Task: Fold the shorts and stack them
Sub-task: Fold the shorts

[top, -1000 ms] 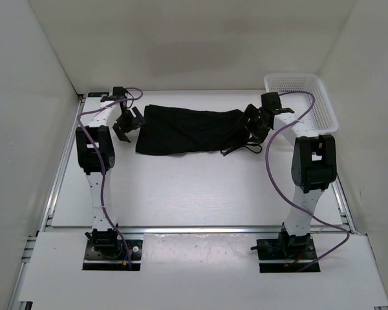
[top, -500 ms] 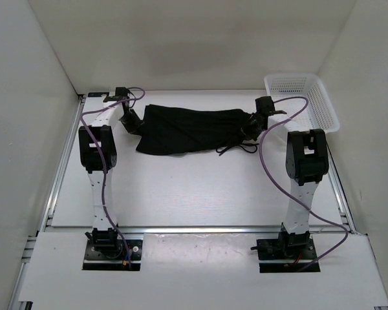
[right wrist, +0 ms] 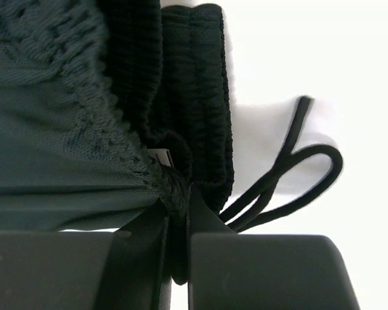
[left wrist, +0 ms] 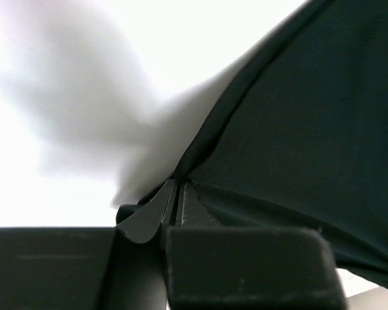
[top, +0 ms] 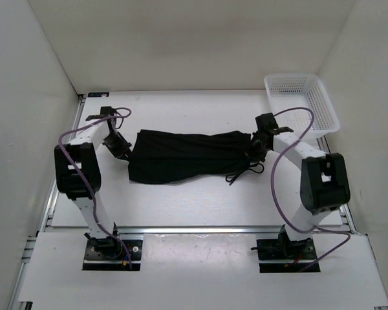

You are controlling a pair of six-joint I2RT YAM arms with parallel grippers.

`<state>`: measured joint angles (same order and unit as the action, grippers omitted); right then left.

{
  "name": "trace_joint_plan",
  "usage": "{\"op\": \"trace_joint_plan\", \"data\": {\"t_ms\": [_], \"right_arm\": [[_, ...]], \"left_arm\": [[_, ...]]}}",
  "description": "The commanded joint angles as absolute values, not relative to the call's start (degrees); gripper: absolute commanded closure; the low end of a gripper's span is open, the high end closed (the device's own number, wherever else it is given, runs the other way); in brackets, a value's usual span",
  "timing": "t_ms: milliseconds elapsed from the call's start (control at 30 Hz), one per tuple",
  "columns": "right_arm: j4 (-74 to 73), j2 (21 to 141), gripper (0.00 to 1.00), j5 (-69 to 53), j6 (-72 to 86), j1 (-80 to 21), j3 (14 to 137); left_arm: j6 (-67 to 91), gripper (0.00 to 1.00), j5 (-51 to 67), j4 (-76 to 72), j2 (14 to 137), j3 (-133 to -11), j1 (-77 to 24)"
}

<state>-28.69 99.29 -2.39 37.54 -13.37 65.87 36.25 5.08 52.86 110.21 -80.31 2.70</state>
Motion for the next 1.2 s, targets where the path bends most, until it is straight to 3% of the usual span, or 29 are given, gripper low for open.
{"op": "trace_joint_plan", "data": {"t_ms": [0, 267, 300, 333, 367, 500, 567, 767, 867, 1167], "right_arm": [[-32.7, 90.9, 1.0, 4.3, 33.66, -13.1, 60.84], [-36.83, 73.94, 0.98, 5.81, 32.43, -13.62, 46.86], [-36.83, 72.7, 0.87, 5.8, 32.43, -13.62, 44.32], [-37.44, 71.03, 0.47, 5.1, 32.43, -13.62, 43.17], [-37.44, 70.41, 0.31, 5.1, 33.13, -13.62, 42.2], [-38.06, 68.47, 0.15, 1.15, 35.06, -13.62, 40.87], [-38.67, 66.72, 0.08, 0.27, 36.82, -13.1, 40.87], [-38.24, 62.32, 0.04, -8.6, 39.9, -6.95, 38.24], [-34.64, 61.08, 0.15, -9.23, 38.86, -6.42, 37.62], [-25.41, 72.68, 0.23, -9.93, 32.52, -6.42, 37.71]], "left_arm": [[36.39, 0.9, 1.5, 53.0, 99.78, -74.21, 3.08], [38.06, 0.9, 2.1, 54.67, 87.81, -63.38, 0.8], [38.06, 0.9, 2.11, 54.67, 86.32, -62.67, -0.34], [38.06, 0.83, 2.11, 54.67, 86.31, -61.97, -0.35], [38.06, 0.77, 2.11, 54.67, 86.31, -61.96, -1.13], [35.87, 0.61, 2.11, 55.2, 87.53, -63.62, -1.67], [35.34, 0.6, 1.41, 56.07, 88.15, -66.16, -1.67], [33.75, 0.6, -3.07, 61.77, 87.63, -74.86, -1.67], [32.61, 0.6, -3.08, 62.84, 87.1, -76.11, -1.67], [32.61, 0.6, -2.02, 61.79, 86.57, -74.71, -1.67]]}}
